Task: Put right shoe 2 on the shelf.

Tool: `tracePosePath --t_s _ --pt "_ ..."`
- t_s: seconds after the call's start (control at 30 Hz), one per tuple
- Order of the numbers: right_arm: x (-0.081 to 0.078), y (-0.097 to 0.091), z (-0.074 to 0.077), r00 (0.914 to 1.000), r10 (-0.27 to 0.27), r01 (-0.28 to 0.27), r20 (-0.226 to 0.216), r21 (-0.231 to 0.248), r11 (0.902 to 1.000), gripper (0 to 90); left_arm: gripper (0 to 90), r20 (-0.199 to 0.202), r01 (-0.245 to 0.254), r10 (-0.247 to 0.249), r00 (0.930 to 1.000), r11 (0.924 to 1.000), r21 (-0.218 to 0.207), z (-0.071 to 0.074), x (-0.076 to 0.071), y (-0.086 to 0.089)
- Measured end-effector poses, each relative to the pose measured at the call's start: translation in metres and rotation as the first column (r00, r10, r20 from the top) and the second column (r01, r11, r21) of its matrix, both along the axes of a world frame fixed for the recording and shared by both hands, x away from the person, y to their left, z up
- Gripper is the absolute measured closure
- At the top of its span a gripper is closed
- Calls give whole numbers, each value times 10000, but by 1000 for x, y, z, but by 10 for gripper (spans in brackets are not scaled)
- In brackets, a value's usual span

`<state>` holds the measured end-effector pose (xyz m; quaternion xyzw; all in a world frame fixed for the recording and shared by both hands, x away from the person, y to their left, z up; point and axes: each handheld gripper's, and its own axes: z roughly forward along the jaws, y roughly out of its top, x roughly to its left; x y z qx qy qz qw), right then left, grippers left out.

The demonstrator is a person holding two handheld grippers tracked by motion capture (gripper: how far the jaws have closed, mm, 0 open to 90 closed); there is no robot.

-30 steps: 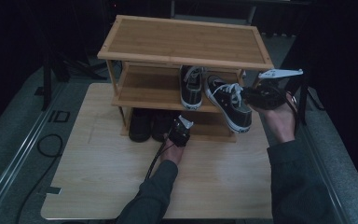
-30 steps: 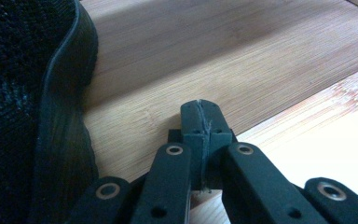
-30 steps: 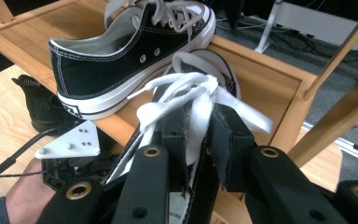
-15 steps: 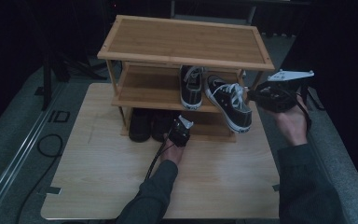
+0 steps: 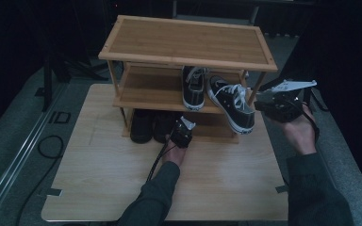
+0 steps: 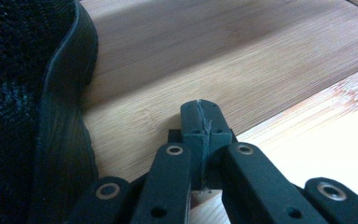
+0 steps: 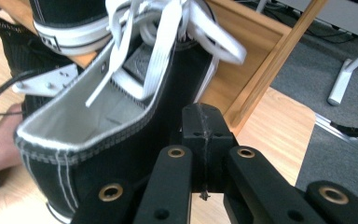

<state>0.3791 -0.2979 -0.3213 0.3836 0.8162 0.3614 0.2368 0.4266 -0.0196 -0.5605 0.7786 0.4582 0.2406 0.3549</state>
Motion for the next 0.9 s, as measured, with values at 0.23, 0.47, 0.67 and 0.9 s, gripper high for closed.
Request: tracePosePath --t_s 0.23,0.47,0.67,0.9 --pt "-2 -3 -8 9997 133 -137 -212 -184 9997 900 898 0 9 -9 10000 10000 18 0 0 0" --pt "-6 -5 -14 9988 348 -357 -344 -253 9990 900 899 4 3 -3 10000 10000 21 0 0 0" --pt "-12 -6 -19 9981 505 -516 -347 -290 9982 900 899 3 -8 8 10000 10000 16 0 0 0" --pt "-18 -9 -28 9973 608 -615 -403 -172 9980 900 898 11 -40 40 10000 10000 -25 0 0 0"
